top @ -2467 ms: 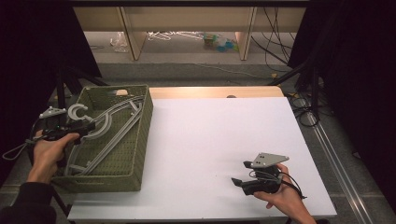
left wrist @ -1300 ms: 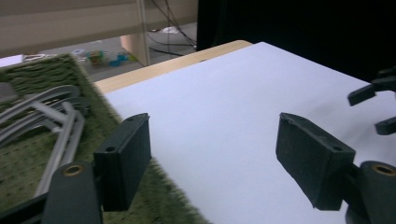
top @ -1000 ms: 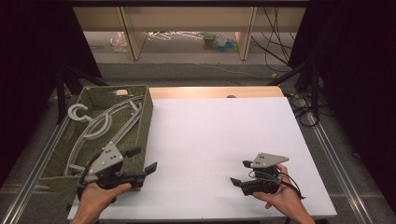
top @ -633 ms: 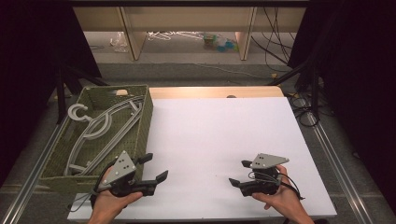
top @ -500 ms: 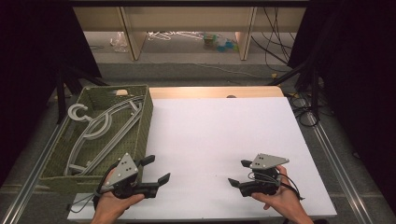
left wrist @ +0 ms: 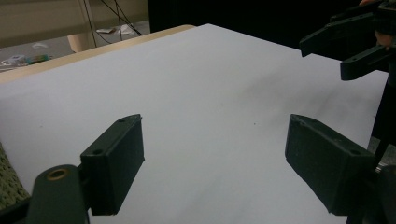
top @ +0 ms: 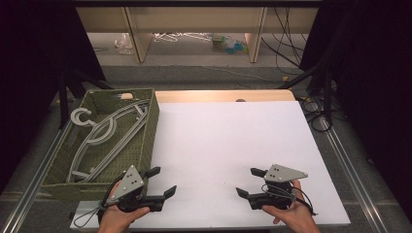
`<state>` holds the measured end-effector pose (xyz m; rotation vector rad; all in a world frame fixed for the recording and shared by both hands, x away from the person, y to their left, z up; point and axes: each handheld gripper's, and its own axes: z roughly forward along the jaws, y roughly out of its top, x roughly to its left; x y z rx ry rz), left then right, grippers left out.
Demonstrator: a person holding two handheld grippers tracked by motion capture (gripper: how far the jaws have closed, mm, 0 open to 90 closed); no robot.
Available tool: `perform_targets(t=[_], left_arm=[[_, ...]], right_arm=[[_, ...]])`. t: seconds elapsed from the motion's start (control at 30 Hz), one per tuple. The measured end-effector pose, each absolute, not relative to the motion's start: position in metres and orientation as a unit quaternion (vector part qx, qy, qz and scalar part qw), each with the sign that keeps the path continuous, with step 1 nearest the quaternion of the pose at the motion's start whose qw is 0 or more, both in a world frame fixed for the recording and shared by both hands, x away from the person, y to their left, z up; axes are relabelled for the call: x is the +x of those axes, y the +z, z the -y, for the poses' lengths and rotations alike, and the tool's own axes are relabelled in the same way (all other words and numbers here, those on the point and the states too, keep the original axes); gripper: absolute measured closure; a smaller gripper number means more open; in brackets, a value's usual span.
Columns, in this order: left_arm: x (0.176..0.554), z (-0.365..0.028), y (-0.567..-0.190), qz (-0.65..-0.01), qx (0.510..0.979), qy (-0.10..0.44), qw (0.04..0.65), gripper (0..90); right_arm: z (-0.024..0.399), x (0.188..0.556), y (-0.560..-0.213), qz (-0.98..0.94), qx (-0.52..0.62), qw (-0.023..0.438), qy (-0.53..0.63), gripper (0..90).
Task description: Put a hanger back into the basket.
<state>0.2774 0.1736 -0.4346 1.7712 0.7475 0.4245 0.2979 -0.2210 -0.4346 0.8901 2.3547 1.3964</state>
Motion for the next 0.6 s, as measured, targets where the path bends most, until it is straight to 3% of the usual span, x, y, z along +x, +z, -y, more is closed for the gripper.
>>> perform_targets(t=[0.6], left_arm=[[0.2776,-0.1714,-0.4347,-0.31,0.755,0.181,0.548,19.5]], right_arm=[[0.2189,0.2883,-0.437,-0.811,0.299,0.133,0.485,17.3]])
